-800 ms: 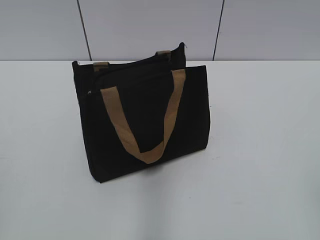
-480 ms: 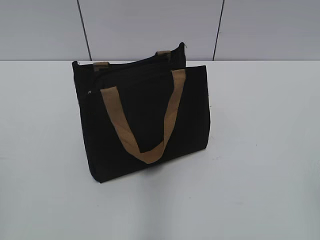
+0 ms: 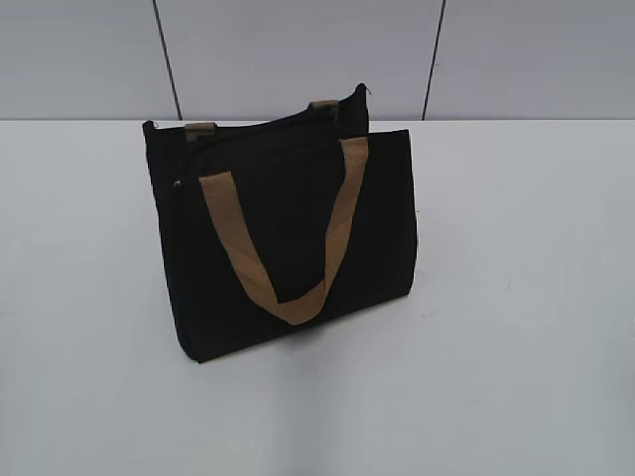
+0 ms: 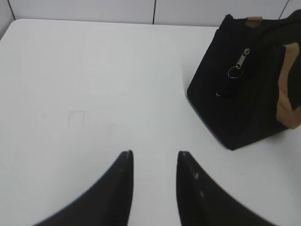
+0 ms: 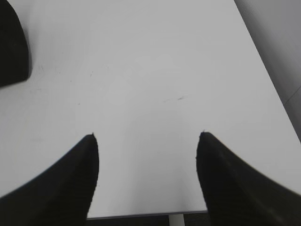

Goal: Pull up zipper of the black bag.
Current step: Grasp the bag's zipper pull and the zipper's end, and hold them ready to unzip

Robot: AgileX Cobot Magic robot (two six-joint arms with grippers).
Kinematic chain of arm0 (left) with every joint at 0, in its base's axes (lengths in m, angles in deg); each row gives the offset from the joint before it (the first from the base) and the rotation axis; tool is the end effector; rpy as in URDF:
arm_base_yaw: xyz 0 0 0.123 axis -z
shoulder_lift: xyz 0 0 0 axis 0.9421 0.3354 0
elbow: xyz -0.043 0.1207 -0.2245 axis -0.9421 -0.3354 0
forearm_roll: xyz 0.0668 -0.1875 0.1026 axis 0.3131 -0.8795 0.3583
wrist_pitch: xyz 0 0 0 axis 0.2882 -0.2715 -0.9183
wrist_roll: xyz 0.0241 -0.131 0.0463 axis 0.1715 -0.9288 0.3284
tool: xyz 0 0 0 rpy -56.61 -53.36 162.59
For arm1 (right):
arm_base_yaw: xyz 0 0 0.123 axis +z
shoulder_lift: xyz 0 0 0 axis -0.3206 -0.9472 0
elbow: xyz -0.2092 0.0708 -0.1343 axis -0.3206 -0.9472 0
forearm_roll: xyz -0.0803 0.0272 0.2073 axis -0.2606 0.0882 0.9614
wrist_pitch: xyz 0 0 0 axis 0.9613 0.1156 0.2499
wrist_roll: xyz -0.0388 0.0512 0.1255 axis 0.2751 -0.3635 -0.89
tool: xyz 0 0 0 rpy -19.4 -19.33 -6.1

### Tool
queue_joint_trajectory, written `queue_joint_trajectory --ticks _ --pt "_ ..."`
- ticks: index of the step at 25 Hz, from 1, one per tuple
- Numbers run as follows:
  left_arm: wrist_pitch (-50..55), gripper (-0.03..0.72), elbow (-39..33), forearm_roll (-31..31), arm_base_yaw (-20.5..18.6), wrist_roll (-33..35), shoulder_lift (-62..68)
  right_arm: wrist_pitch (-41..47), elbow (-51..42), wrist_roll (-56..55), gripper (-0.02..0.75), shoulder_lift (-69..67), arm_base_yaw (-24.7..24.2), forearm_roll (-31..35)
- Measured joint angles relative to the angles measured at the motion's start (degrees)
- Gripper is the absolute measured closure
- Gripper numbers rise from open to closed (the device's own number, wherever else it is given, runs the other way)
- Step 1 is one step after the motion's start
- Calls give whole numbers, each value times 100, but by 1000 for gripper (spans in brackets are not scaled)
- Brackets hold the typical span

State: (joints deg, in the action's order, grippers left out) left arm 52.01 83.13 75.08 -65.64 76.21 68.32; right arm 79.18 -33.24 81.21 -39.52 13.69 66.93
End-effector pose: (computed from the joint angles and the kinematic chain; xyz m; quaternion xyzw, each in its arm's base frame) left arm 0.0369 -0.0128 0.2499 0.0704 0.8397 -0.0406 0.5370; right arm 0.0397 0.0001 0.2327 0.0030 0.8642 -0.0277 0.5024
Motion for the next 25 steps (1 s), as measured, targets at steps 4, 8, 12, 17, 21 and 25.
queue_joint_trajectory --ticks 4,8,12,17,21,25 --pt "0 448 0 0 0 0 0 0 0 0 230 0 0 0" --pt "0 448 0 0 0 0 0 0 0 0 230 0 0 0" --pt "0 449 0 0 0 0 0 0 0 0 230 0 0 0" --pt "0 449 0 0 0 0 0 0 0 0 230 0 0 5" --pt "0 365 0 0 0 0 37 0 0 -3 230 0 0 5" --pt "-5 218 0 -23 0 0 342 -5 0 -3 230 -17 0 16"
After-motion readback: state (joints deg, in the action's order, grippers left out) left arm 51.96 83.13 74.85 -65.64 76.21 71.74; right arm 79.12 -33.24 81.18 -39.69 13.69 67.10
